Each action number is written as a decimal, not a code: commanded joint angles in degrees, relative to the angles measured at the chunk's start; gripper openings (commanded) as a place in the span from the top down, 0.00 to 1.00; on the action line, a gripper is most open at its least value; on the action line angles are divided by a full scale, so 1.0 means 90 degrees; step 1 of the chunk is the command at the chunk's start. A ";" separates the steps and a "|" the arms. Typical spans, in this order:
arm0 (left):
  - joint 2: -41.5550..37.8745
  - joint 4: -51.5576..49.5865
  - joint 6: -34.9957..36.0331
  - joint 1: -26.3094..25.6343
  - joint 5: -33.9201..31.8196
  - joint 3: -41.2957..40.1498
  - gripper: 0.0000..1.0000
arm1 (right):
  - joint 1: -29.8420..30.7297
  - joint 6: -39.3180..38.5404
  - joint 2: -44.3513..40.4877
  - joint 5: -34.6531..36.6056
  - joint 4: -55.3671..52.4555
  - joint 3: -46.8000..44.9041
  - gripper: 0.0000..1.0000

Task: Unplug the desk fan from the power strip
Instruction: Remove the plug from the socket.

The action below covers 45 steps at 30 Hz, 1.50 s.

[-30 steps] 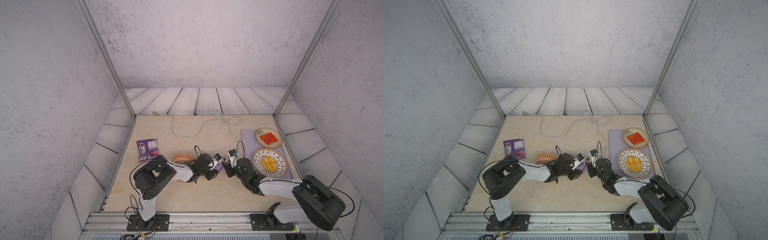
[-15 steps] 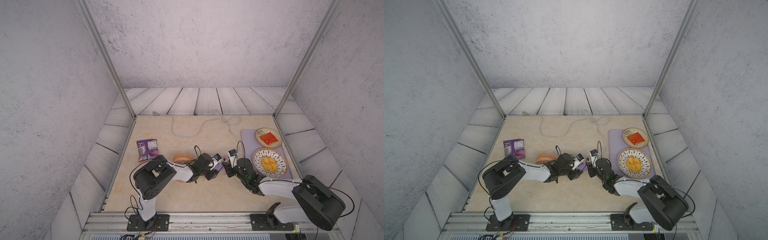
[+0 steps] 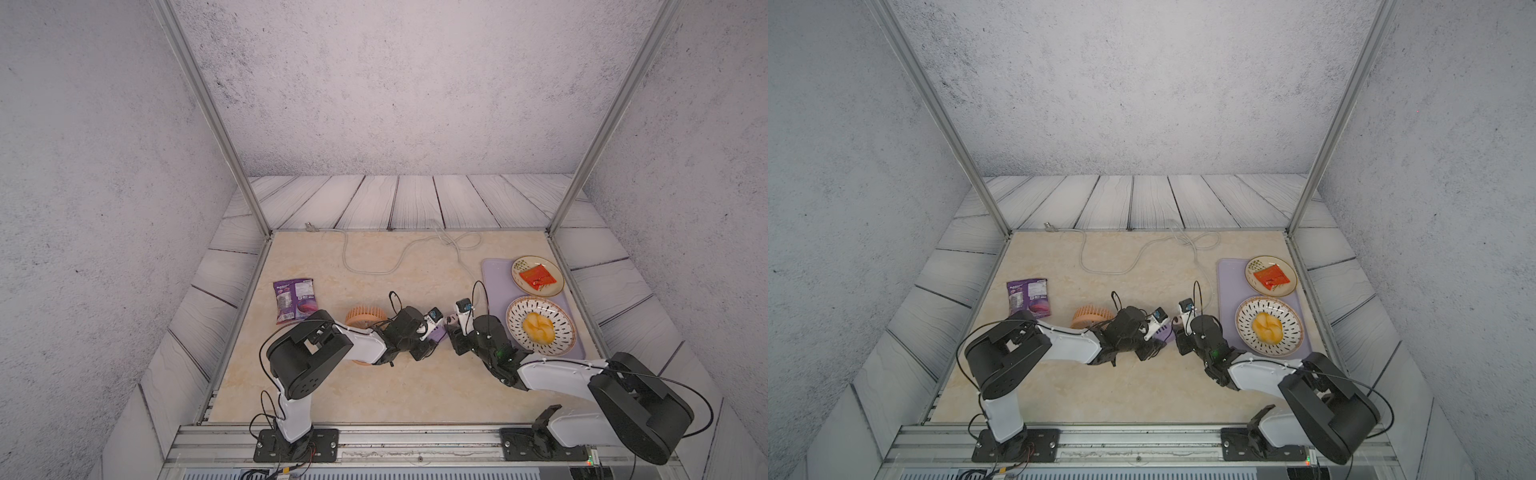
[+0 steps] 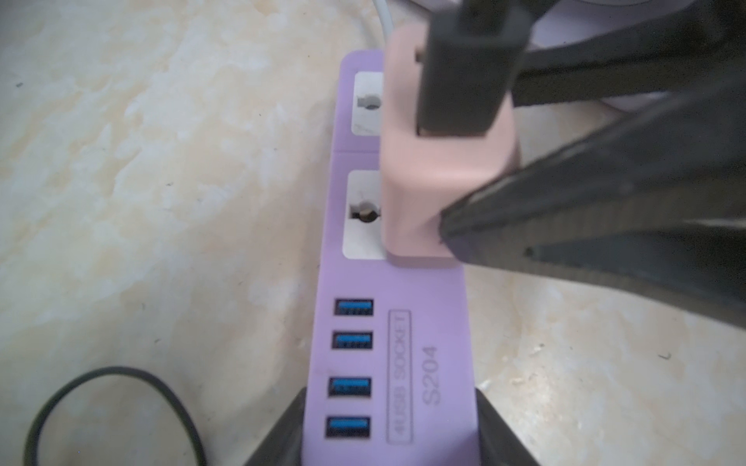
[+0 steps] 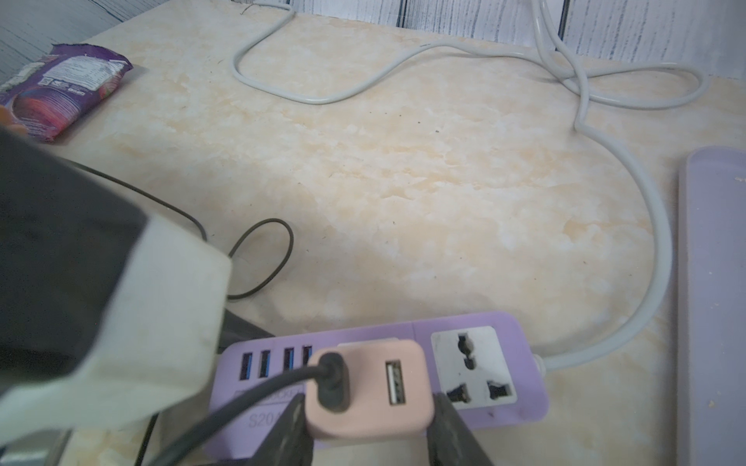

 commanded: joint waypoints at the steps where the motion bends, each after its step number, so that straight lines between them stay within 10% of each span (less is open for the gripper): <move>1: -0.0202 0.0082 -0.0028 -0.0012 0.0122 0.0054 0.94 | 0.0051 0.0249 -0.0058 -0.0080 -0.0201 0.0044 0.66; 45: -0.0137 0.0145 -0.0062 0.0016 0.0070 0.0045 0.95 | 0.0035 0.0434 -0.0112 -0.0132 -0.0379 0.0070 0.71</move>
